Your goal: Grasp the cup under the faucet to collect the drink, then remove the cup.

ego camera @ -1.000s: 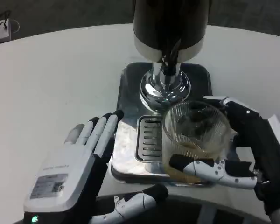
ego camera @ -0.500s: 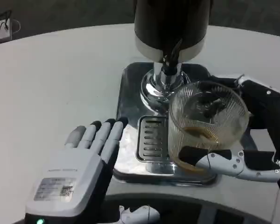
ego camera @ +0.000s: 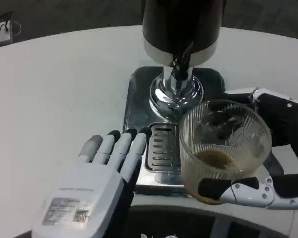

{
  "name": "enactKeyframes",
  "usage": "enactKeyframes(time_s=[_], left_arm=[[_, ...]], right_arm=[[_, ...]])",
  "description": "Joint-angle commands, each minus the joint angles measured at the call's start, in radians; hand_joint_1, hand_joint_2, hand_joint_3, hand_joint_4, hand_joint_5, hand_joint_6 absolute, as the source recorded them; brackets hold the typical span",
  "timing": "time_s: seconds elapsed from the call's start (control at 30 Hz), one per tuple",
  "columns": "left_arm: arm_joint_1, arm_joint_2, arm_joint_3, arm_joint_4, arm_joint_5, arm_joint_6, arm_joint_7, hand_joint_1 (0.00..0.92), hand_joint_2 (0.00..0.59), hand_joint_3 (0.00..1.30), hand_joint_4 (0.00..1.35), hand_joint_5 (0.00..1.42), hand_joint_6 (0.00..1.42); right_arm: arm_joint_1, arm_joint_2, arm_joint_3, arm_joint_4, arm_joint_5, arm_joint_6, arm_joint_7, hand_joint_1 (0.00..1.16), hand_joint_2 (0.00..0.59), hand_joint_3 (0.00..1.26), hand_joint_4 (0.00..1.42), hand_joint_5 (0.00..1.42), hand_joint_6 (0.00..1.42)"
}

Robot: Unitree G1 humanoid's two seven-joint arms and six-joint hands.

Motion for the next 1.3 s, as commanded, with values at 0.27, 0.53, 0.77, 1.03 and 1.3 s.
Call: enactKeyframes(time_s=[0.27, 0.53, 0.77, 1.03, 1.3], left_arm=[[0.018, -0.014, -0.003, -0.028, 0.026, -0.07, -0.032, 0.076, 0.077, 0.0, 0.0, 0.0, 0.0], [0.008, -0.036, 0.002, -0.03, 0.041, -0.081, -0.042, 0.068, 0.075, 0.0, 0.0, 0.0, 0.0], [-0.001, -0.049, 0.008, -0.013, 0.038, -0.081, -0.042, 0.066, 0.075, 0.0, 0.0, 0.0, 0.0], [0.001, -0.056, 0.013, -0.004, 0.03, -0.077, -0.035, 0.065, 0.075, 0.0, 0.0, 0.0, 0.0], [0.008, -0.061, 0.016, -0.003, 0.028, -0.076, -0.033, 0.065, 0.075, 0.0, 0.0, 0.0, 0.0]], right_arm=[[0.039, -0.014, -0.059, -0.052, 0.072, -0.025, 0.014, 1.16, 0.081, 0.91, 1.05, 1.22, 1.42], [0.051, -0.023, -0.074, -0.062, 0.089, -0.037, 0.014, 1.16, 0.081, 0.91, 1.05, 1.22, 1.42], [0.045, -0.026, -0.063, -0.065, 0.086, -0.025, 0.01, 1.16, 0.081, 0.91, 1.05, 1.2, 1.42], [0.048, -0.027, -0.063, -0.075, 0.082, -0.014, 0.007, 1.16, 0.081, 0.91, 1.05, 1.21, 1.42], [0.049, -0.025, -0.069, -0.078, 0.087, -0.005, 0.006, 1.16, 0.081, 0.91, 1.05, 1.21, 1.42]])
